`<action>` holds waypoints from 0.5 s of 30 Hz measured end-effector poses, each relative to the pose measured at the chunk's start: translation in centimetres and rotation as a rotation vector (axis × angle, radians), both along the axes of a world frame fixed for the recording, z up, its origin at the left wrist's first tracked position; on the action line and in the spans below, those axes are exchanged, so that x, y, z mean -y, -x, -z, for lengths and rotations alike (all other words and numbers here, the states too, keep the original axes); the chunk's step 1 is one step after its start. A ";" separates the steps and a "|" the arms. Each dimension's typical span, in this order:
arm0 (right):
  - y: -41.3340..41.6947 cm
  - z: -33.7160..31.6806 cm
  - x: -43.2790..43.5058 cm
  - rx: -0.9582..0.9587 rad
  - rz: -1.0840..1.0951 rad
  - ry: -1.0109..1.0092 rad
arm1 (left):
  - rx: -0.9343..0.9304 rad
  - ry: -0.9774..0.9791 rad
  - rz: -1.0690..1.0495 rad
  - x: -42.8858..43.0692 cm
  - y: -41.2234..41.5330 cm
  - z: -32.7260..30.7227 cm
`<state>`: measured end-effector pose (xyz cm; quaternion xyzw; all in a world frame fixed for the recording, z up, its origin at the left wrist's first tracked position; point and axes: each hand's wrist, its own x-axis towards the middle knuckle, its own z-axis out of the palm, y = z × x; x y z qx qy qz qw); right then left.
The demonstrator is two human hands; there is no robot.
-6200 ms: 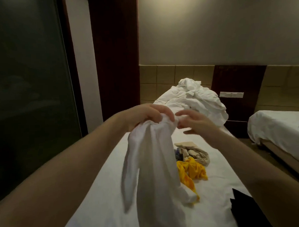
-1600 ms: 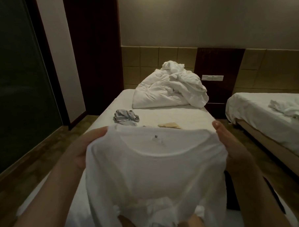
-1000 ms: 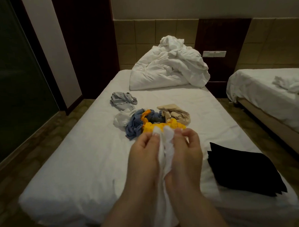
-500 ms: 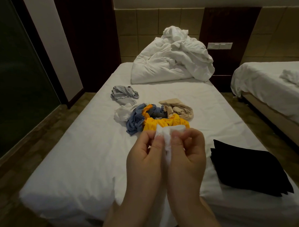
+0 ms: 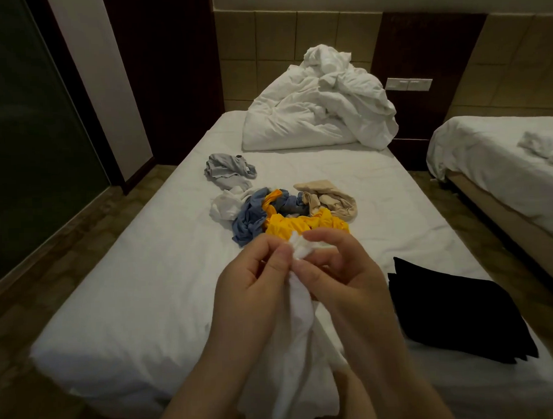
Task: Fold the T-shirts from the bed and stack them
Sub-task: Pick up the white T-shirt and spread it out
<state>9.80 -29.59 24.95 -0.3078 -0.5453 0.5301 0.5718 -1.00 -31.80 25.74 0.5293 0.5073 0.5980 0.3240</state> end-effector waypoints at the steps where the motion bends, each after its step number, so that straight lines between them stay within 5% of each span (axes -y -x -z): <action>1: -0.4 0.0 -0.2 0.031 -0.008 -0.015 | -0.003 -0.008 0.019 0.0 0.0 0.0; 9: -1.7 -0.3 -0.8 0.655 0.365 -0.652 | -0.016 -0.031 0.061 0.3 0.2 -0.1; 15: -1.3 -0.4 -0.9 0.572 0.460 -0.857 | 0.014 -0.059 0.096 0.7 0.6 -0.5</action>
